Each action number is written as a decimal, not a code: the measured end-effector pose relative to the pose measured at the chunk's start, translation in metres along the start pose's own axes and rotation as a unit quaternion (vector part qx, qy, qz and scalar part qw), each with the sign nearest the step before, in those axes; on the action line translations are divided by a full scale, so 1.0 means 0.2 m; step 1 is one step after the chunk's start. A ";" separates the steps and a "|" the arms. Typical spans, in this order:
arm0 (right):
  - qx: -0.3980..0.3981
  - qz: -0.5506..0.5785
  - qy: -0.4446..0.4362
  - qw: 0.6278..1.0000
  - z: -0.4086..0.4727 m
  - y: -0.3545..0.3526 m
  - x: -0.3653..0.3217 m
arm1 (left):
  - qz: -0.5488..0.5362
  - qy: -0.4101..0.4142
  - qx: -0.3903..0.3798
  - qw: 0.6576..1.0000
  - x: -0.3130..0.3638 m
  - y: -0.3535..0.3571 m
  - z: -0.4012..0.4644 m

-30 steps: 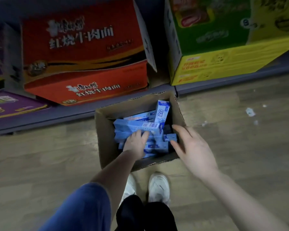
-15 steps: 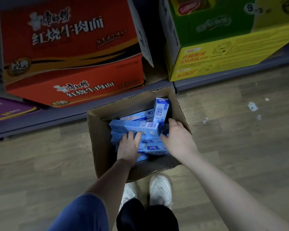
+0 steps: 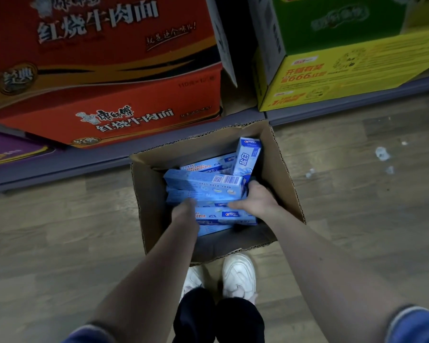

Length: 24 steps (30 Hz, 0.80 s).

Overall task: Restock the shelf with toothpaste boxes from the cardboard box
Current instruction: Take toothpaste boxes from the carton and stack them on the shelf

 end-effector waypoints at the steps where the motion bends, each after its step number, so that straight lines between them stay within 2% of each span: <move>1: 0.006 0.004 -0.003 1.000 0.01 0.00 0.00 | -0.058 -0.060 0.018 0.996 -0.02 -0.01 0.00; 3: 0.008 0.009 -0.009 1.000 0.02 0.01 0.00 | -0.185 -0.130 -0.006 0.974 -0.04 0.03 -0.05; 4: 0.000 0.017 -0.008 1.000 0.02 0.01 -0.01 | -0.208 -0.154 -0.019 0.966 -0.05 0.06 -0.08; 6: -0.021 -0.002 -0.015 1.000 0.02 0.03 -0.01 | -0.287 -0.262 -0.011 0.921 -0.10 0.08 -0.15; 9: -0.056 -0.095 -0.041 0.993 0.02 0.05 -0.03 | -0.357 -0.394 -0.079 0.843 -0.11 0.20 -0.28; 10: -0.068 -0.108 -0.045 0.991 0.02 0.05 -0.03 | -0.363 -0.399 -0.105 0.835 -0.11 0.23 -0.31; 12: -0.079 -0.131 -0.054 0.987 0.02 0.05 -0.05 | -0.363 -0.353 -0.149 0.849 -0.08 0.27 -0.32; 15: -0.071 -0.146 -0.079 0.984 0.02 0.00 -0.10 | -0.370 -0.321 -0.173 0.855 -0.06 0.30 -0.31; 20: -0.043 -0.075 -0.121 0.989 -0.09 -0.06 -0.22 | -0.364 -0.309 -0.187 0.858 -0.04 0.25 -0.33; 24: -0.121 0.087 -0.073 0.986 -0.26 -0.14 -0.27 | -0.375 -0.277 -0.222 0.856 0.00 0.18 -0.38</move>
Point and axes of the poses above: each hand's wrist, its own z-axis towards the middle knuckle, its own y-axis out of the palm, x = y × z, the point moved 9 cm from there along z, towards the middle knuckle, and after that the axes turned 14 degrees about x, right-handed, at the moved point
